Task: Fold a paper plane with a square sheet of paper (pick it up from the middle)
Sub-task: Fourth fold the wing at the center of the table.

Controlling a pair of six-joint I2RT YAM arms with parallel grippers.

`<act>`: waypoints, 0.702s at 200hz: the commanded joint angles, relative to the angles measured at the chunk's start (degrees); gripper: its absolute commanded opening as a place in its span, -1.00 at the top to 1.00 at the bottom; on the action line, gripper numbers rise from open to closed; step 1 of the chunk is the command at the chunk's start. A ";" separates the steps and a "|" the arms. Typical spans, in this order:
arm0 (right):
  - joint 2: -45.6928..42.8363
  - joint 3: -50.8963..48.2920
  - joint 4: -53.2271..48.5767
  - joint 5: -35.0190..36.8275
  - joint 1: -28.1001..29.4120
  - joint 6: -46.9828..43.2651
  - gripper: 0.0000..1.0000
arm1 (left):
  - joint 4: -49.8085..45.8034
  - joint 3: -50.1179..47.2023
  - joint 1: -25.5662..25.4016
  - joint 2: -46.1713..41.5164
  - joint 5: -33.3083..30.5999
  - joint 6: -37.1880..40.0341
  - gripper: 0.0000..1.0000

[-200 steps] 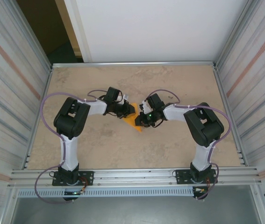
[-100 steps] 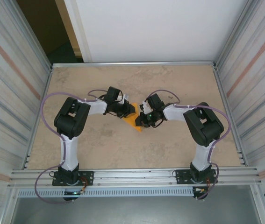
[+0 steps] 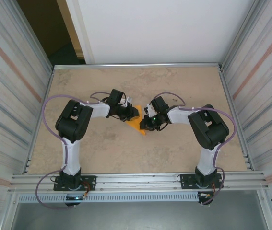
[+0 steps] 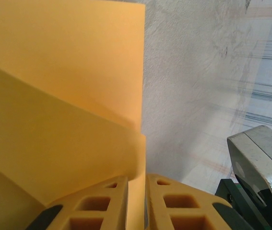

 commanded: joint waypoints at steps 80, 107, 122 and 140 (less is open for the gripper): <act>2.47 -0.50 -1.84 0.04 -0.41 -1.44 0.71 | -1.54 2.28 -0.24 1.66 0.14 1.29 0.62; 2.92 -0.64 -2.98 0.79 -0.47 -1.44 0.75 | -2.69 3.05 -0.23 1.93 -0.34 2.08 0.63; 3.16 -0.71 -3.61 1.06 -0.51 -1.40 0.77 | -3.24 3.52 -0.06 2.16 -0.47 2.45 0.63; 3.31 -0.68 -4.22 1.24 -0.59 -1.44 0.79 | -3.67 4.02 0.11 2.11 -0.61 2.80 0.63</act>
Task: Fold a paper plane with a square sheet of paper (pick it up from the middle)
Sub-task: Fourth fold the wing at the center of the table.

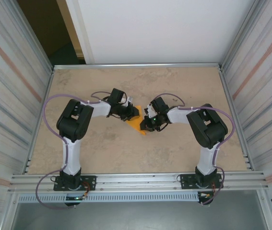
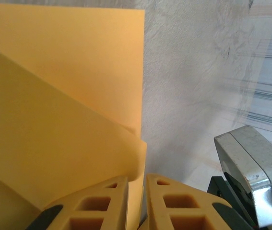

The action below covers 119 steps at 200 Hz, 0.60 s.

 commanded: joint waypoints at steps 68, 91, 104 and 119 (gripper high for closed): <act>-1.64 -0.36 -3.47 -4.34 -3.37 -0.46 0.75 | -5.31 2.92 0.20 4.65 -2.14 3.21 0.63; -6.68 1.05 -1.82 -6.92 -4.96 0.95 0.65 | -5.75 3.02 0.20 5.07 -2.30 3.05 0.63; -8.49 1.81 -1.91 -5.36 -5.03 1.36 0.64 | -5.97 3.10 0.21 5.02 -2.52 2.89 0.63; -8.77 2.32 -2.37 -2.51 -4.61 1.55 0.67 | -6.13 3.19 0.20 5.15 -2.57 2.72 0.63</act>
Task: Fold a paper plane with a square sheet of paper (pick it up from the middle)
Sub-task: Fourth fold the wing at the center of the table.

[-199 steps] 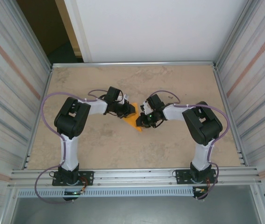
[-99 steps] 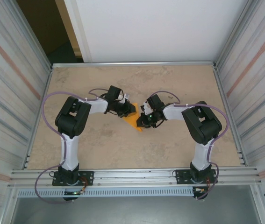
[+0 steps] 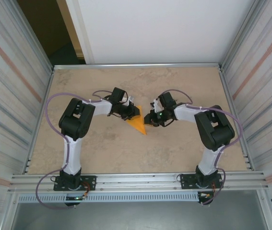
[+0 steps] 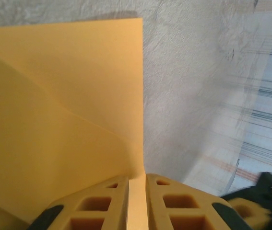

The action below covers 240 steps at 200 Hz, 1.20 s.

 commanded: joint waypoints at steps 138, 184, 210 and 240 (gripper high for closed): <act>7.92 5.44 -2.67 10.30 6.54 1.83 0.88 | -3.29 1.00 0.15 0.81 -0.50 0.73 0.61; 8.20 2.27 -2.50 11.04 5.62 2.36 0.90 | -0.08 2.14 0.75 -4.15 1.18 1.63 0.55; 8.19 0.70 -2.43 10.85 5.10 2.47 0.92 | 1.64 -0.30 1.78 -6.73 0.78 2.67 0.54; 7.83 -0.31 -2.40 10.43 4.46 2.36 0.93 | 3.62 -4.36 1.93 -7.77 1.26 3.35 0.56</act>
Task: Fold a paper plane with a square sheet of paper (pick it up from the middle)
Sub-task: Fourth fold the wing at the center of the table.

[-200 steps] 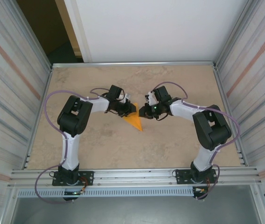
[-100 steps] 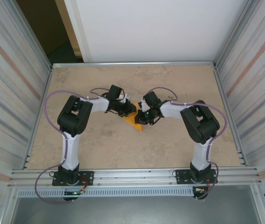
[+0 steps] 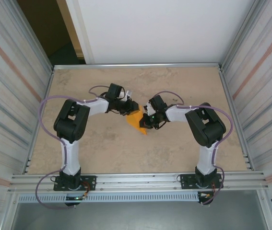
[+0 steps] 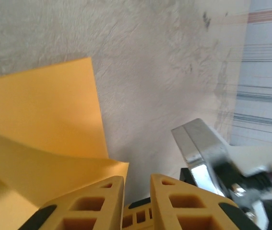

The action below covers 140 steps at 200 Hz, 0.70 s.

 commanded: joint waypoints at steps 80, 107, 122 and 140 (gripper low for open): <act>1.84 -2.16 -5.05 2.83 -1.29 0.76 0.93 | 1.22 -2.48 -0.83 1.04 0.89 2.83 0.62; 2.07 -2.07 -5.50 2.91 -1.29 0.76 0.93 | -0.62 -0.55 -0.92 2.53 0.43 3.00 0.62; 2.11 -2.19 -5.67 3.00 -1.38 0.76 0.93 | -2.20 0.42 -0.89 3.36 -0.44 3.11 0.63; 2.20 -2.27 -5.71 2.99 -1.38 0.76 0.93 | -5.64 1.86 -1.15 3.83 -2.00 3.59 0.63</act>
